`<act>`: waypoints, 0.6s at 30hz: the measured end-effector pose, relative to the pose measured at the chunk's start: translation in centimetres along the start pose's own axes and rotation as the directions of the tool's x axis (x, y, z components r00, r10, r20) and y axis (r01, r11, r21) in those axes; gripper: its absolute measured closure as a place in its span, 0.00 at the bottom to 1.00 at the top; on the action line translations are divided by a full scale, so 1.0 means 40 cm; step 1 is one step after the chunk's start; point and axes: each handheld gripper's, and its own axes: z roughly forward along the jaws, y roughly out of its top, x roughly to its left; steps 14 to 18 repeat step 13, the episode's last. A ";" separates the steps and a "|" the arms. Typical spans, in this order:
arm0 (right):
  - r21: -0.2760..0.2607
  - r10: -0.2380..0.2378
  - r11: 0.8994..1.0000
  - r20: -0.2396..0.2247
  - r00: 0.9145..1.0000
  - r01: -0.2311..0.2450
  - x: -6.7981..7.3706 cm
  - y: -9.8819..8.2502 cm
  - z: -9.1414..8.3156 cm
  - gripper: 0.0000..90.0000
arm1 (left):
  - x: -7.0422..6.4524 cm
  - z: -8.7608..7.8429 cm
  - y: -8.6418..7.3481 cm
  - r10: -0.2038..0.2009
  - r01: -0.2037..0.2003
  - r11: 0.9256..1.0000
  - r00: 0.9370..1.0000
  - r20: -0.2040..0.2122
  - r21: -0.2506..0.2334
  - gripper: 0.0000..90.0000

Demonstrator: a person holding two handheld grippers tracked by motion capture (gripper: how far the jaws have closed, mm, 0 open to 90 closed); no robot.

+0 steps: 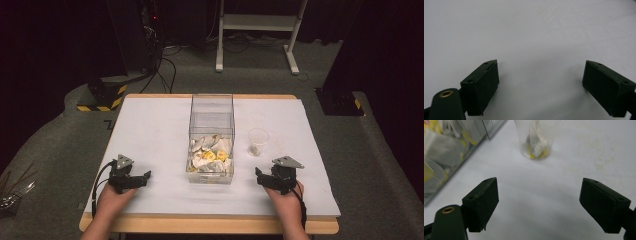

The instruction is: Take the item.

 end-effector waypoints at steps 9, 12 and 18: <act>0.078 -0.052 0.996 -0.012 0.999 0.053 0.011 -0.024 0.030 0.16 | 0.000 0.000 0.000 0.000 0.000 1.000 1.000 0.000 0.003 0.15; 0.078 -0.053 0.996 -0.008 0.999 0.053 0.012 -0.024 0.030 0.16 | 0.001 -0.001 0.001 0.000 0.000 1.000 1.000 0.001 0.005 0.15; 0.078 -0.051 0.996 -0.006 0.999 0.051 0.011 -0.024 0.030 0.15 | 0.000 -0.001 0.001 0.000 0.000 1.000 1.000 0.002 0.005 0.15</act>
